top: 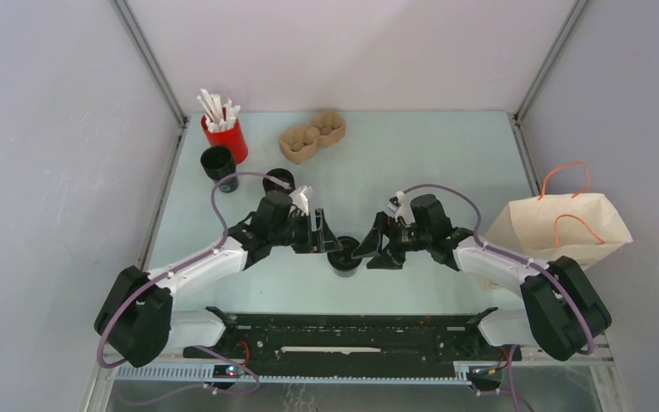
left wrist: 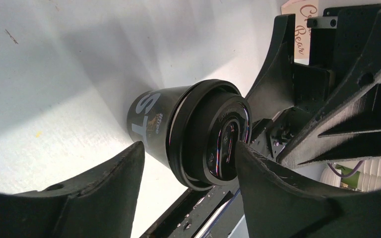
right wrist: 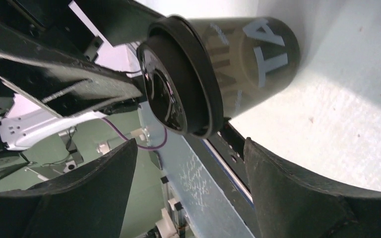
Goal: Pack the takeout coffee
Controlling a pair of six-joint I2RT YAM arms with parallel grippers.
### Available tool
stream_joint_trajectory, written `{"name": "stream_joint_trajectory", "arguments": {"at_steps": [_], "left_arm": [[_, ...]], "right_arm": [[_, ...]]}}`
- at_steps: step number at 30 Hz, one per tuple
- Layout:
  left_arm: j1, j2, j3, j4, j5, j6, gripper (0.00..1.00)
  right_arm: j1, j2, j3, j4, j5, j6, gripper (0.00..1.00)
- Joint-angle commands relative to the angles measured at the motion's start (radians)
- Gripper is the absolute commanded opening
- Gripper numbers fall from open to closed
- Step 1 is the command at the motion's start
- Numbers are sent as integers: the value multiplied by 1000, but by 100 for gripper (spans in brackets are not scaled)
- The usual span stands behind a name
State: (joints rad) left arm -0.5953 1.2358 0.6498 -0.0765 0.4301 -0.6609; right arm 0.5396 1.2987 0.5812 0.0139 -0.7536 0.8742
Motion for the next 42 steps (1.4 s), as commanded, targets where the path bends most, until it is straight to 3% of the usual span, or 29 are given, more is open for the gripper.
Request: {"name": "stream_joint_trajectory", "arguments": {"at_steps": [1, 9, 16, 22, 28, 34, 42], "left_arm": [[5, 12, 14, 40, 15, 45, 71], [5, 5, -41, 56, -36, 36, 58], [3, -9, -159, 134, -80, -10, 50], [2, -3, -204, 157, -96, -27, 49], [1, 4, -250, 174, -121, -52, 49], [-15, -64, -231, 117, -134, -47, 51], [-58, -29, -196, 107, -171, -49, 50]], "right_arm": [[3, 49, -1, 176, -3, 87, 85], [7, 151, -1, 271, 7, 117, 69], [15, 203, -1, 255, 41, 80, 64], [-26, 243, -3, 223, 54, 33, 61], [-51, 321, 13, 169, 16, -84, 67], [-57, 238, 88, 101, -90, -121, 87], [-62, 321, 183, 133, -155, -83, 88]]}}
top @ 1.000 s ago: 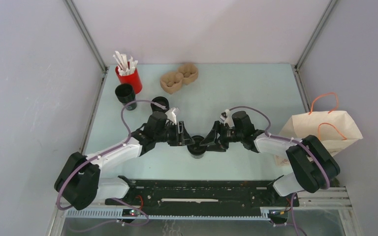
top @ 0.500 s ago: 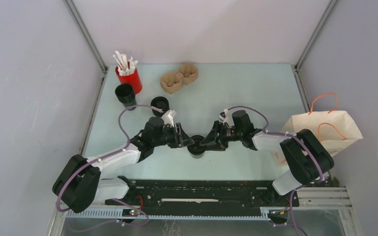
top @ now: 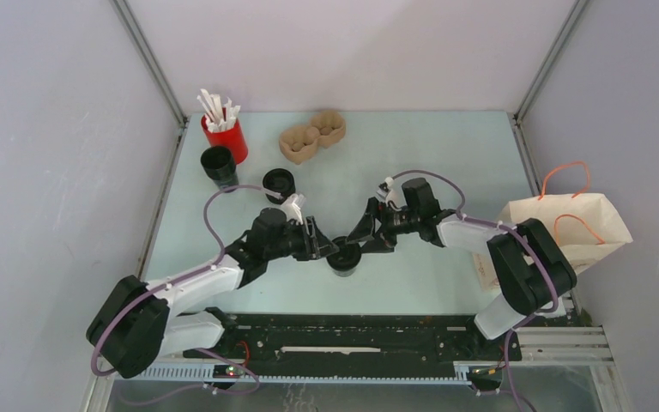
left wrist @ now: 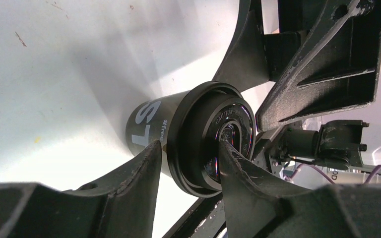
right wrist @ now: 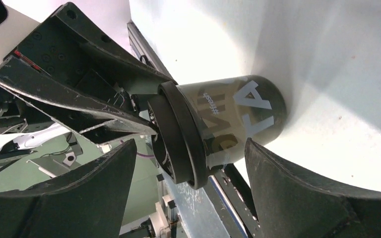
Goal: Pack the takeout coffee
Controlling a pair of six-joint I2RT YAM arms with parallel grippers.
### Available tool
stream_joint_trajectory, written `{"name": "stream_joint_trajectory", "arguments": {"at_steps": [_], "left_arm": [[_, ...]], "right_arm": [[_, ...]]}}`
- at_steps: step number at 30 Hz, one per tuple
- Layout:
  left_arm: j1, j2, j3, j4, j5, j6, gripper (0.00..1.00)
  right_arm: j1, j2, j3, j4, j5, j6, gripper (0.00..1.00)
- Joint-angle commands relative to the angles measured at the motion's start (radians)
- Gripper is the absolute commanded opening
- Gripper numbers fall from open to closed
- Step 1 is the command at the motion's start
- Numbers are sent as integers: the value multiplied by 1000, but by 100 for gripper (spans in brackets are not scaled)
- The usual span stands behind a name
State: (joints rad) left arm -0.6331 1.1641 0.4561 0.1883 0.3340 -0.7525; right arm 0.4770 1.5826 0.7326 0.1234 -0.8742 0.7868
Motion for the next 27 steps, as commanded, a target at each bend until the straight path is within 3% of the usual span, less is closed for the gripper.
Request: {"name": "stream_joint_trajectory", "arguments": {"at_steps": [1, 5, 8, 10, 15, 20, 22, 25, 27], "left_arm": [[-24, 43, -2, -158, -80, 41, 50], [-26, 47, -8, -163, -100, 45, 50], [-27, 60, -21, -160, -110, 44, 50], [-31, 60, -40, -154, -121, 40, 49], [-33, 31, -66, -151, -119, 35, 49], [-42, 8, -49, -170, -119, 33, 49], [-46, 7, -48, -172, -119, 32, 49], [-52, 14, -45, -171, -122, 30, 49], [-55, 19, -42, -171, -125, 30, 49]], "right_arm": [[1, 48, 31, 27, -29, 9, 88], [-9, 135, 7, 74, -15, 9, 85], [-32, 243, -23, 142, -2, 26, 72], [-31, 265, -62, 174, 30, 26, 68], [-17, 142, -81, 153, 18, 27, 73], [-14, -12, -56, 38, -13, 5, 88], [15, -34, -61, 3, -15, -15, 90], [41, -12, -93, 51, -9, 0, 87], [37, 31, -111, 117, -20, 37, 76]]}}
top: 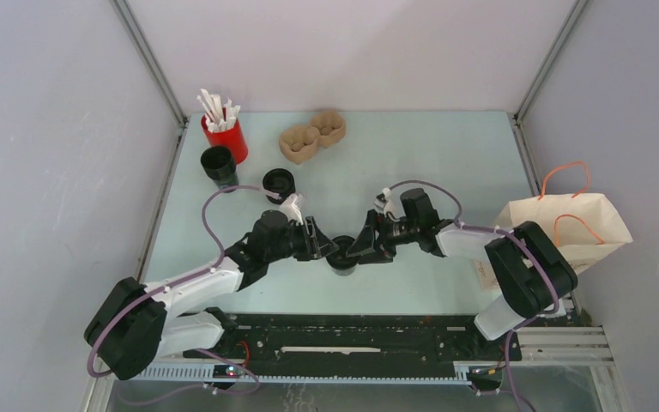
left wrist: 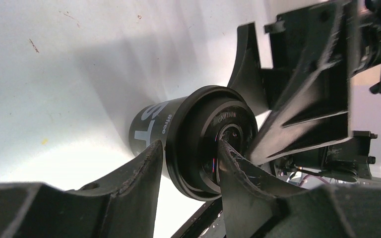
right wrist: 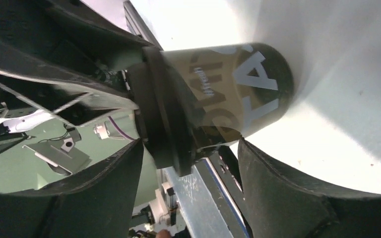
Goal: Pack the takeout coffee
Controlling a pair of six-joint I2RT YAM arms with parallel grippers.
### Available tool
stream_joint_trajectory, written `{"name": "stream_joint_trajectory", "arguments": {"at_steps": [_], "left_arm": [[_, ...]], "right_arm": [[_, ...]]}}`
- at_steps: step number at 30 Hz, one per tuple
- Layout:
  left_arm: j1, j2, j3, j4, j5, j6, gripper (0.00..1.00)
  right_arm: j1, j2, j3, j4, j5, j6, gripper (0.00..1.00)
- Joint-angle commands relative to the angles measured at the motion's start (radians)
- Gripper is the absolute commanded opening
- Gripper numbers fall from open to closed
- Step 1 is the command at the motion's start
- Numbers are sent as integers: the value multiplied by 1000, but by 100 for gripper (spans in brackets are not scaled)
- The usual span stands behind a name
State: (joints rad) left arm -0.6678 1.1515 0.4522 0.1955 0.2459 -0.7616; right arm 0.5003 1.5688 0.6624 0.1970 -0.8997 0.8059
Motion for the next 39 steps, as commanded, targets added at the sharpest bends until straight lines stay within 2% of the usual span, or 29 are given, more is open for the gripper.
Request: {"name": "stream_joint_trajectory", "arguments": {"at_steps": [1, 2, 5, 7, 10, 12, 13, 14, 17, 20, 25, 31, 34, 36, 39], "left_arm": [[-21, 36, -38, -178, -39, 40, 49], [-21, 38, -38, -179, -41, 40, 49], [-21, 58, -48, -171, -54, 40, 48], [-21, 74, -62, -156, -54, 35, 48], [-21, 74, -87, -136, -53, 26, 47], [-21, 65, -95, -141, -58, 26, 47], [-21, 59, -94, -146, -60, 28, 47], [-21, 53, -95, -149, -58, 28, 47], [-21, 39, -85, -165, -58, 30, 47], [-21, 36, -73, -174, -61, 31, 47], [-25, 29, -66, -177, -60, 27, 47], [-30, 22, -65, -189, -66, 30, 47], [-30, 27, -68, -189, -77, 29, 47], [-34, 31, -74, -189, -85, 26, 47], [-38, 35, -81, -183, -92, 25, 47]], "right_arm": [[12, 63, -52, 80, 4, 31, 69], [11, 82, -60, 106, 7, 36, 62], [9, 151, -91, 172, 43, 24, 54], [2, 247, -109, 249, 46, 38, 44], [6, 314, -157, 370, 46, 91, 39], [-6, 289, -162, 361, 31, 93, 41], [-15, 250, -162, 345, 21, 93, 46], [-22, 195, -150, 301, 19, 81, 53], [-20, 40, -46, 6, 71, -44, 76], [5, 5, -23, -40, 63, -33, 86], [95, -1, -36, -24, 117, 19, 89], [110, 17, -41, -15, 172, 41, 88], [115, 26, -67, -35, 254, 52, 84], [100, 37, -98, -24, 279, 66, 76], [101, 44, -104, -82, 372, -3, 75]]}}
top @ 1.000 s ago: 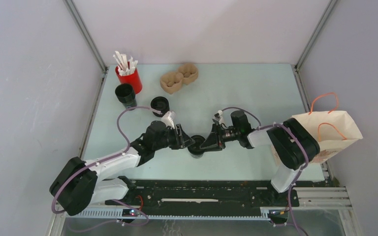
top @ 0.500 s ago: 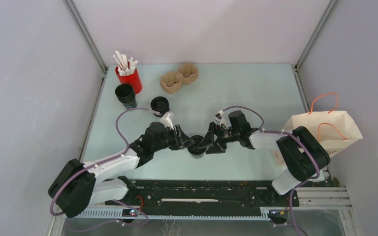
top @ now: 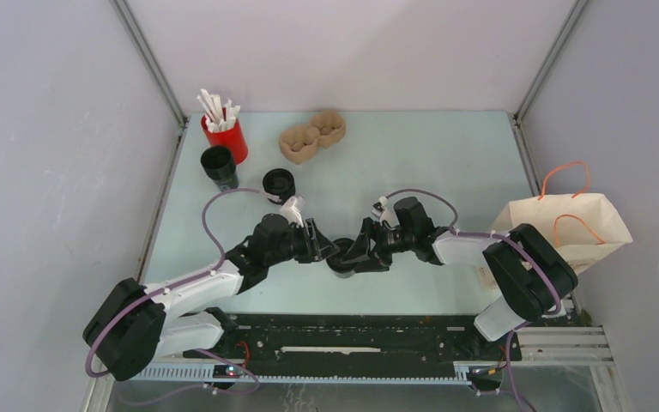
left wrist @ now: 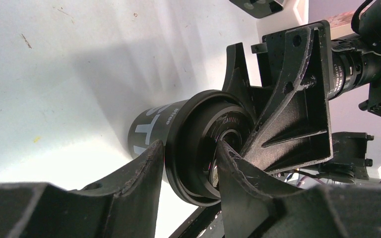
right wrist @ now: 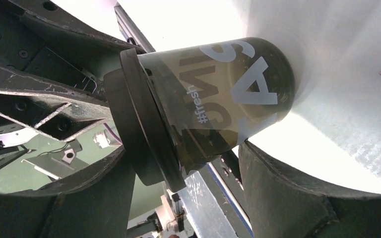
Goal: Pack the takeout coffee
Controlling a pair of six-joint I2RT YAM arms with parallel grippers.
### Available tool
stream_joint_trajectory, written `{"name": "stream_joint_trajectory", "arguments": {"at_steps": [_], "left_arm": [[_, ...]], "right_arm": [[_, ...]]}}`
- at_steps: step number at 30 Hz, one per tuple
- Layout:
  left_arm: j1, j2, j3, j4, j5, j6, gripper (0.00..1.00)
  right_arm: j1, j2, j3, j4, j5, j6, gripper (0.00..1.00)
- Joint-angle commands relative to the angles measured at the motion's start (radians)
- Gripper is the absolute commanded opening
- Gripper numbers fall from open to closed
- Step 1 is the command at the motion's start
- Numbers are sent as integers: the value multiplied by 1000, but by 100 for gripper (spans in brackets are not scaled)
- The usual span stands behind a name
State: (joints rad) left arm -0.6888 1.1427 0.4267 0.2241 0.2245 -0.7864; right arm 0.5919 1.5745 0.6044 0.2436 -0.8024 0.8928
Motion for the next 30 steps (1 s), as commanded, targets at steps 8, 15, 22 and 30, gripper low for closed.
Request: {"name": "stream_joint_trajectory", "arguments": {"at_steps": [8, 15, 22, 30], "left_arm": [[-35, 38, -32, -218, -72, 49, 47], [-48, 58, -11, -218, -74, 45, 47], [-54, 58, -8, -217, -78, 42, 47], [-55, 61, -5, -218, -83, 42, 47]], "right_arm": [[2, -161, 50, -354, 220, -182, 85], [26, -343, 102, -384, 171, -163, 84], [90, -275, 146, -199, 110, -84, 60], [157, -154, 152, -183, 240, -155, 42]]}}
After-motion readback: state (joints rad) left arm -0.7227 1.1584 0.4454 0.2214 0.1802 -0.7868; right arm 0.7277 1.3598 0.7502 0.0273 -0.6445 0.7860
